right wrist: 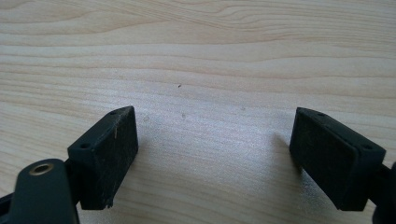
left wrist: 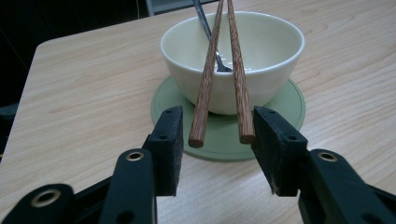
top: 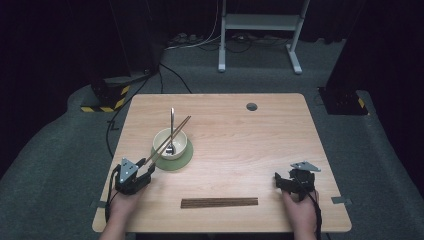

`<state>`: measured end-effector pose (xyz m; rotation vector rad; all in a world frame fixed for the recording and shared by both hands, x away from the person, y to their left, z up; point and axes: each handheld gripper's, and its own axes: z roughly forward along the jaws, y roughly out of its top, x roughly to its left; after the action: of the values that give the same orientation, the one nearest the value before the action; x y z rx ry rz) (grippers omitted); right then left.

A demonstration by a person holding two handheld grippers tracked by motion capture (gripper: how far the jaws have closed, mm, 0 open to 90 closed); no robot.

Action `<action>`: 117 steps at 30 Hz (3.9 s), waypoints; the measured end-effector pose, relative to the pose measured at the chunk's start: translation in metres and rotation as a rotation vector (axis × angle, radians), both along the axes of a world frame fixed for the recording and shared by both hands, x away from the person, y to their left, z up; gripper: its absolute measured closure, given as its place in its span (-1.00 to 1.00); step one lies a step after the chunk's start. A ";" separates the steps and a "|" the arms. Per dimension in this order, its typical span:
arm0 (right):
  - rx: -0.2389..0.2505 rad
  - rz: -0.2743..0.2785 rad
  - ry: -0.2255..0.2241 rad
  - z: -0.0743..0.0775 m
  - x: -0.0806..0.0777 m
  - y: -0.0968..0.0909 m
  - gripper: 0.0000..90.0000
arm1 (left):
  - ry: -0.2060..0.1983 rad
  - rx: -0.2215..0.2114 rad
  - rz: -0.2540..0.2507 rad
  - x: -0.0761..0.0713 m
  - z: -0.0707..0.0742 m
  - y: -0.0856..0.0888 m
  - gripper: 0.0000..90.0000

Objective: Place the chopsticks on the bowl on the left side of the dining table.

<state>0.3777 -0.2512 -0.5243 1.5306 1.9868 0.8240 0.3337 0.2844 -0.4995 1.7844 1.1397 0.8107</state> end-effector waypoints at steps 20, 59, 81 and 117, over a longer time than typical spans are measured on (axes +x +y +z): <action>-0.001 0.000 -0.001 0.000 0.000 0.000 -0.66 | -0.001 -0.020 -0.048 0.008 -0.001 -0.009 0.67; 0.001 0.001 0.000 0.000 0.000 0.000 -0.66 | 0.009 -0.012 -0.132 -0.010 -0.001 -0.030 0.64; -0.013 0.095 0.004 0.005 -0.006 -0.001 -0.36 | 0.010 -0.042 -0.015 0.002 0.002 -0.012 0.35; 0.054 0.336 -0.143 0.054 -0.009 0.083 -0.38 | 0.094 -0.014 0.115 0.032 0.009 0.016 0.22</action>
<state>0.3686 -0.1682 -0.4703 1.1428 2.1589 1.0958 0.3653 0.3000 -0.4902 1.7743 1.3156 0.7909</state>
